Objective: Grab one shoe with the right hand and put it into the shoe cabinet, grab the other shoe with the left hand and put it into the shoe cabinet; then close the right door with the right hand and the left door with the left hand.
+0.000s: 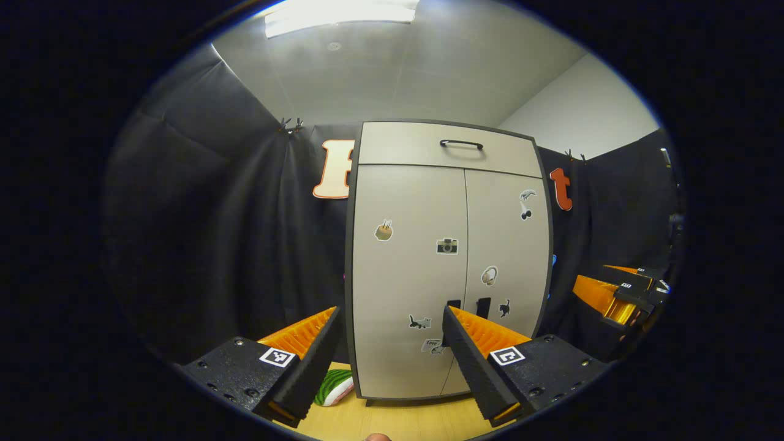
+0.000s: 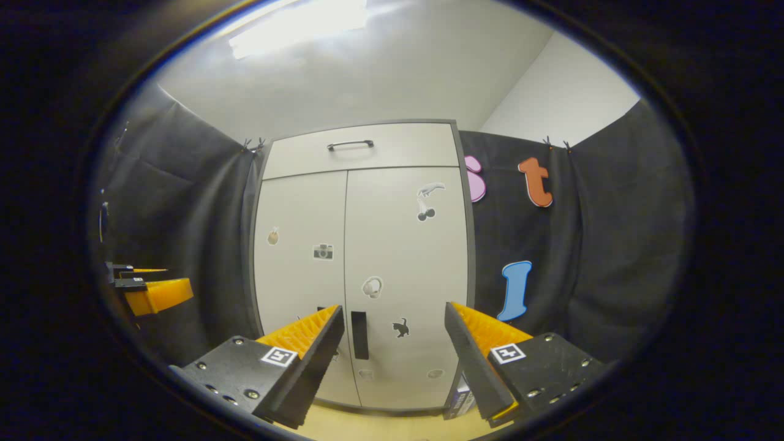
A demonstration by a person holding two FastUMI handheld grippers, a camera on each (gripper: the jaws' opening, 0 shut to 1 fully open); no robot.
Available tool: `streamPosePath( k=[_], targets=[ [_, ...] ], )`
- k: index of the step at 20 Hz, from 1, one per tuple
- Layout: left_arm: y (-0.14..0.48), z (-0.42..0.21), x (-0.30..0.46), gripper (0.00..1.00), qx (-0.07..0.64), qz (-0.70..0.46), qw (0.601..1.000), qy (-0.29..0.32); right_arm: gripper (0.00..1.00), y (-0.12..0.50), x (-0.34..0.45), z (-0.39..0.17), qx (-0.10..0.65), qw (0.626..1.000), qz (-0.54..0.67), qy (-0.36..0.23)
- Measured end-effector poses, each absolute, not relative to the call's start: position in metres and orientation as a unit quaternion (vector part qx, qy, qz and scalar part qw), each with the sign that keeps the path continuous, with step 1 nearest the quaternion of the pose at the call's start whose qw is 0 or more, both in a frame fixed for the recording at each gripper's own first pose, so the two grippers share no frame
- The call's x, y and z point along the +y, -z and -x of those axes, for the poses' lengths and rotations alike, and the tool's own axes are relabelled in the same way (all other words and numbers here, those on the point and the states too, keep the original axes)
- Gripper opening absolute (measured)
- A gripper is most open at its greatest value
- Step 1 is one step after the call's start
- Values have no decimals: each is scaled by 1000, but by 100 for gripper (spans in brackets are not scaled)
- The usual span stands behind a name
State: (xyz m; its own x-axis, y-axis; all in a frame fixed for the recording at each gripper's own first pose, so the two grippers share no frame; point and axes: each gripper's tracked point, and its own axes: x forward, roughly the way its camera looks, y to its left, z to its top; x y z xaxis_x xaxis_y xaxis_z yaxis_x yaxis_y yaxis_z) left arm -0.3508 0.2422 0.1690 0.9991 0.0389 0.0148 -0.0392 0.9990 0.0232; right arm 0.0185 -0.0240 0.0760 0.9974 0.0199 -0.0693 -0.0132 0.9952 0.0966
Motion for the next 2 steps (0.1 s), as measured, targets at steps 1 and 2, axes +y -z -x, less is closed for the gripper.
streamPosePath(
  k=[1,2],
  targets=[
    [-169,351,235,100,-10,-12,1000,-15,99,-77,-20,-16,32,998,-48,-10],
    [-168,352,231,100,-11,-13,1000,-12,99,-77,-19,-12,32,998,-47,-10]
  ],
)
